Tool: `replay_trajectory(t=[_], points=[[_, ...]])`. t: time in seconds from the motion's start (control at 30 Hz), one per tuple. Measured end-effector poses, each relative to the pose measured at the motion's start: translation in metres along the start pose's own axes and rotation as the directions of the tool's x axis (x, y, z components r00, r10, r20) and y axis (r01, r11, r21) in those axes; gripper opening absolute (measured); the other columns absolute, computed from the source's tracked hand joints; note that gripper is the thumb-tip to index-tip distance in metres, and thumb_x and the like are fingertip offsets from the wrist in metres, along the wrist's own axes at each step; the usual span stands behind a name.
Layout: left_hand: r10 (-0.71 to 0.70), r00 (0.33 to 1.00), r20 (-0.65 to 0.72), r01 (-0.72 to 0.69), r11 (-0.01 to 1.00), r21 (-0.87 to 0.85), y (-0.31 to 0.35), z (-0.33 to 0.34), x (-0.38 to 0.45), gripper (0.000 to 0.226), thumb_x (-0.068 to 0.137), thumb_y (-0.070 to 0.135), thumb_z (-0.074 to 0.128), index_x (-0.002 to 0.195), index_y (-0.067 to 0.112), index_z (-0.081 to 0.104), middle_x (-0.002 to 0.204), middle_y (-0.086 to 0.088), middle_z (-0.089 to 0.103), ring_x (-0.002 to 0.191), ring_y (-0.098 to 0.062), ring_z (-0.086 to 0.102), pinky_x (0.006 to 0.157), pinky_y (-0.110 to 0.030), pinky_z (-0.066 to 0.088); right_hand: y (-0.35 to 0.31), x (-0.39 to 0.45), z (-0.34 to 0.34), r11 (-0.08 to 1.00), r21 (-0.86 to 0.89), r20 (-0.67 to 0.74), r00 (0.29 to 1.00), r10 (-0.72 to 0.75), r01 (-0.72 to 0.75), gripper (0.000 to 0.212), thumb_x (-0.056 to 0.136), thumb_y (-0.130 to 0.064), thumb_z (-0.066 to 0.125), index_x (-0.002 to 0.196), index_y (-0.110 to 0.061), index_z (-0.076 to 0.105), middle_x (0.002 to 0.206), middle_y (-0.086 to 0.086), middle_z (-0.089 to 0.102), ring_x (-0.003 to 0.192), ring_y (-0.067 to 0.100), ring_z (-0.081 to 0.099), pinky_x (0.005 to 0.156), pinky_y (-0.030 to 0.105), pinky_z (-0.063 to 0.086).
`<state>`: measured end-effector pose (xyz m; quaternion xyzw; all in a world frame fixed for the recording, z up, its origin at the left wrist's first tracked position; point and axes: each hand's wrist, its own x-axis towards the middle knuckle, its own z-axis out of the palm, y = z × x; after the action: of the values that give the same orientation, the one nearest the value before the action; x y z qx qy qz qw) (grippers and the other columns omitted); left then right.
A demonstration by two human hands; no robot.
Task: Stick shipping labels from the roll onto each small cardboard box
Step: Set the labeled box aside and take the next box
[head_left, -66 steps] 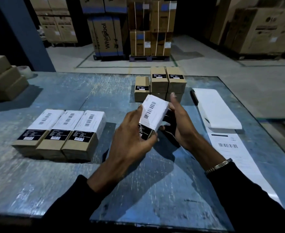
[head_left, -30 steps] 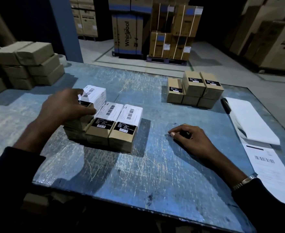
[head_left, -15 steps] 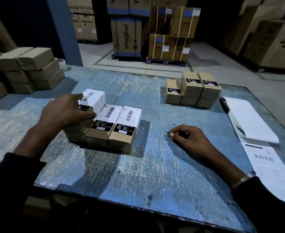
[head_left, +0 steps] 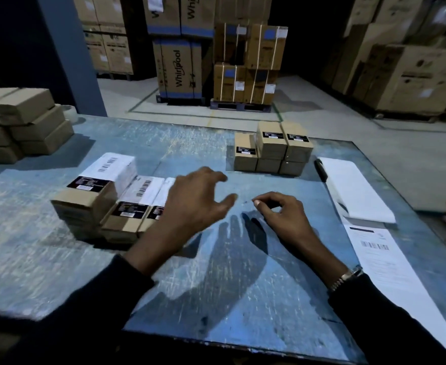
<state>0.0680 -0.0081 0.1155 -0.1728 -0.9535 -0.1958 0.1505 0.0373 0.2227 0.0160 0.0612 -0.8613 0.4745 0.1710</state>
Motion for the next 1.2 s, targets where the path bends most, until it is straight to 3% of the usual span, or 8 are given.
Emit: replay_trajectory(t=[0.17,0.33,0.47,0.57,0.77,0.9,1.03,1.2], points=[[0.024,0.981,0.192,-0.039,0.996,0.077,0.034,0.077,0.036,0.053,0.099,0.055,0.063,0.135,0.017,0.066,0.132,-0.009,0.066,0.122,-0.031,0.063,0.098,-0.042,0.053,0.018,0.019,-0.022,0.99,-0.007,-0.188,0.972,0.138,-0.142,0.009,0.099,-0.027,0.074,0.097,-0.024,0.083,0.091,-0.015,0.079,0.088,0.0,0.072,0.083,0.03,0.06],[0.052,0.99,0.131,-0.062,0.995,0.08,0.016,0.132,0.036,0.057,0.099,0.061,0.042,0.121,0.016,0.07,0.121,-0.007,0.069,0.117,-0.031,0.063,0.092,-0.043,0.05,0.02,0.052,-0.047,0.945,0.041,-0.257,0.911,0.323,-0.323,0.026,0.096,-0.037,0.077,0.115,-0.02,0.074,0.106,-0.001,0.076,0.092,0.015,0.07,0.084,0.036,0.059],[0.067,0.991,0.113,-0.077,0.993,0.088,0.006,0.141,0.041,0.066,0.098,0.064,0.041,0.136,0.018,0.068,0.137,-0.007,0.066,0.128,-0.031,0.06,0.101,-0.045,0.049,0.008,0.109,-0.072,0.957,-0.025,-0.409,0.877,0.254,-0.288,0.063,0.092,-0.054,0.078,0.137,-0.014,0.059,0.13,0.007,0.065,0.117,0.023,0.062,0.091,0.032,0.048],[0.051,0.99,0.13,-0.063,0.994,0.09,0.006,0.14,0.043,0.07,0.097,0.066,0.037,0.142,0.021,0.064,0.145,-0.003,0.062,0.135,-0.028,0.055,0.107,-0.044,0.045,0.015,0.151,-0.071,0.946,-0.152,-0.355,0.909,0.217,-0.285,0.084,0.086,-0.068,0.076,0.147,-0.016,0.051,0.147,0.012,0.049,0.136,0.03,0.048,0.106,0.041,0.047],[0.072,0.991,0.111,-0.084,0.991,0.102,0.002,0.141,0.045,0.07,0.097,0.069,0.035,0.142,0.024,0.063,0.144,0.0,0.061,0.134,-0.024,0.054,0.107,-0.043,0.042,0.015,0.184,-0.034,0.758,-0.647,-0.196,0.979,-0.056,-0.086,0.09,0.086,-0.093,0.042,0.118,-0.016,0.075,0.158,0.012,0.049,0.154,0.036,0.026,0.116,0.068,0.026],[0.07,0.991,0.118,-0.083,0.991,0.106,0.002,0.141,0.046,0.068,0.099,0.07,0.038,0.144,0.025,0.062,0.144,0.001,0.06,0.134,-0.023,0.053,0.107,-0.043,0.043,0.015,0.184,-0.008,0.605,-0.794,-0.2,0.964,-0.174,-0.056,0.089,0.089,-0.091,0.035,0.092,-0.012,0.076,0.139,0.011,0.065,0.152,0.037,0.032,0.113,0.064,0.03],[0.073,0.989,0.125,-0.086,0.991,0.1,0.003,0.139,0.047,0.059,0.103,0.067,0.045,0.144,0.028,0.06,0.147,0.002,0.058,0.136,-0.022,0.051,0.108,-0.042,0.042,0.01,0.181,-0.005,0.513,-0.858,-0.179,0.944,-0.278,-0.012,0.073,0.089,-0.082,0.046,0.078,-0.013,0.068,0.095,0.007,0.071,0.118,0.032,0.051,0.096,0.05,0.035],[0.086,0.99,0.112,-0.094,0.993,0.075,0.004,0.135,0.046,0.05,0.103,0.066,0.047,0.136,0.032,0.064,0.144,0.007,0.058,0.135,-0.02,0.051,0.106,-0.041,0.042,-0.007,0.176,-0.011,0.592,-0.806,-0.231,0.923,-0.308,-0.004,0.065,0.082,-0.08,0.057,0.09,-0.016,0.067,0.081,0.003,0.064,0.095,0.027,0.049,0.082,0.045,0.037]])
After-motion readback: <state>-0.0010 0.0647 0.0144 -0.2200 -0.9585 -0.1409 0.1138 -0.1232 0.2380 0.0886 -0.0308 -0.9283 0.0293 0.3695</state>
